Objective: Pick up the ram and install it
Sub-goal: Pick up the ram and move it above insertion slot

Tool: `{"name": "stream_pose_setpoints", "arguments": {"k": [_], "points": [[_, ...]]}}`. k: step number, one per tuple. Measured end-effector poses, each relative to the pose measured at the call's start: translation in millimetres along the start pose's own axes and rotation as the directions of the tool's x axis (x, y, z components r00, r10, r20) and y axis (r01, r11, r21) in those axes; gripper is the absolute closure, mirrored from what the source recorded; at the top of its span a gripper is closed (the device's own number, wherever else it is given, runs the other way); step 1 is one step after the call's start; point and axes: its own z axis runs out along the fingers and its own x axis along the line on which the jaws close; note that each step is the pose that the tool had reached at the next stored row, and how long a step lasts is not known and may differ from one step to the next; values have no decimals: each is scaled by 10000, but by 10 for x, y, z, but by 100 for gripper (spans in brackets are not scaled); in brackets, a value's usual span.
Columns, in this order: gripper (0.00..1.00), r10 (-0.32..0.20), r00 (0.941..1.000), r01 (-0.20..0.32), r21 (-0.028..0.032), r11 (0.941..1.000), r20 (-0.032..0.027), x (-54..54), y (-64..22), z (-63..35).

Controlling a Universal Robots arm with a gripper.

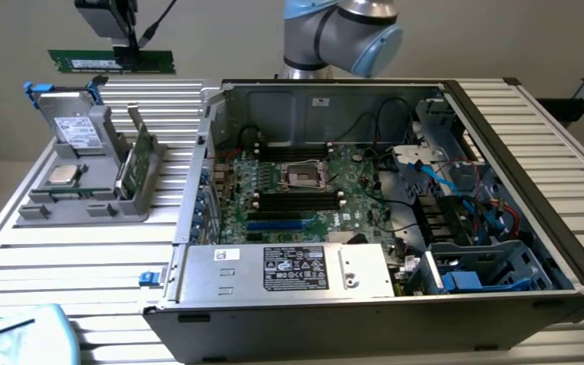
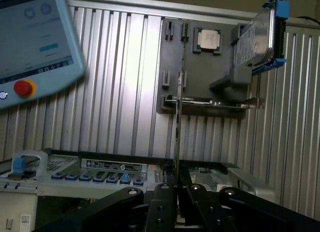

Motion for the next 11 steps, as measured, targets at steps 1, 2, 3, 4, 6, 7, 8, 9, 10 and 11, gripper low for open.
{"name": "stream_pose_setpoints", "arguments": {"k": [1, 2, 3, 4, 6, 7, 8, 9, 10, 11], "points": [[86, -10, 10000, 10, -2, 10000, -1, 4, -44, -9], [86, -19, 10000, 19, -4, 10000, -1, 8, -86, -18], [86, -27, 10000, 27, -6, 10000, -2, 12, -131, -28], [86, -31, 10000, 31, -8, 10000, -2, 15, -173, -37], [86, -37, 10000, 37, -13, 10000, -2, 25, -261, -57], [86, -40, 10000, 40, -16, 10000, -3, 30, -308, -67], [86, -41, 10000, 41, -19, 10000, -2, 35, -350, -77], [86, -42, 10000, 42, -21, 10000, -2, 40, -394, -87], [86, -44, 10000, 44, -24, 10000, -2, 45, -441, -98], [86, -45, 10000, 45, -27, 10000, -2, 51, -486, -108]]}}
